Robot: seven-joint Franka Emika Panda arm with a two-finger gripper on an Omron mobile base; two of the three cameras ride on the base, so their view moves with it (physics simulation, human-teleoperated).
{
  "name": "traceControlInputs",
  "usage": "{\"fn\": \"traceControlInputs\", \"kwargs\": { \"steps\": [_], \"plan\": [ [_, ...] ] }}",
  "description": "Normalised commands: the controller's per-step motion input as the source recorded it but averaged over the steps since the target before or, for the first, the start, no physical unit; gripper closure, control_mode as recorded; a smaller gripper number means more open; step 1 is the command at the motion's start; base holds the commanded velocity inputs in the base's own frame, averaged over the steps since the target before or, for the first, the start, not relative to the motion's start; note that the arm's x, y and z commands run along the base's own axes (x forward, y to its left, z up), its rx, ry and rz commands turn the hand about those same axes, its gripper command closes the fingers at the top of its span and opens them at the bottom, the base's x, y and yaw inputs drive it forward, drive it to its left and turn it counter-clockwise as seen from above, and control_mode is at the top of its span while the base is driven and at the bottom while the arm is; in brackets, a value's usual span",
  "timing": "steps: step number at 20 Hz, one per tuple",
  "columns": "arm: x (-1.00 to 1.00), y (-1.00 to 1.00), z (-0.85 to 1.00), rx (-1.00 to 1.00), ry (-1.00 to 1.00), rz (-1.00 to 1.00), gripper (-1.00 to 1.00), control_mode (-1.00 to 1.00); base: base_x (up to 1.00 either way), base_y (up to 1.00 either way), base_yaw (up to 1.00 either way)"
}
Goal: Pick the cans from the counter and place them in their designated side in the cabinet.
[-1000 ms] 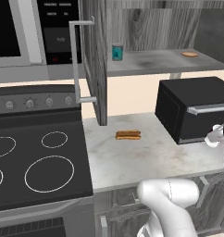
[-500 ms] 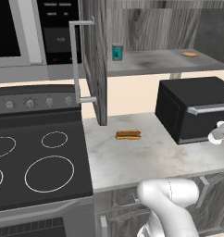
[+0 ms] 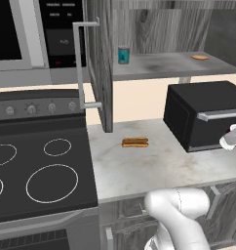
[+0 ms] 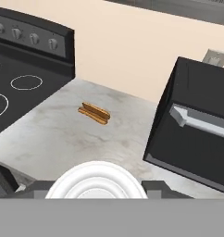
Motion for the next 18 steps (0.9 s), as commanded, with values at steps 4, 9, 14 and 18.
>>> {"fn": "traceControlInputs", "kwargs": {
  "steps": [4,9,14,18],
  "plan": [
    [-0.06,0.07,0.28,0.04,0.0,0.0,1.0,-1.0,0.0,0.0,0.0],
    [-0.07,0.09,0.26,0.04,0.0,0.0,1.0,-1.0,0.0,0.0,0.0],
    [0.0,0.11,0.05,0.0,-0.03,-0.01,1.0,-1.0,0.0,0.0,0.0],
    [0.05,0.14,0.0,0.0,-0.02,-0.02,1.0,-1.0,0.0,0.0,0.0]
  ]
}}
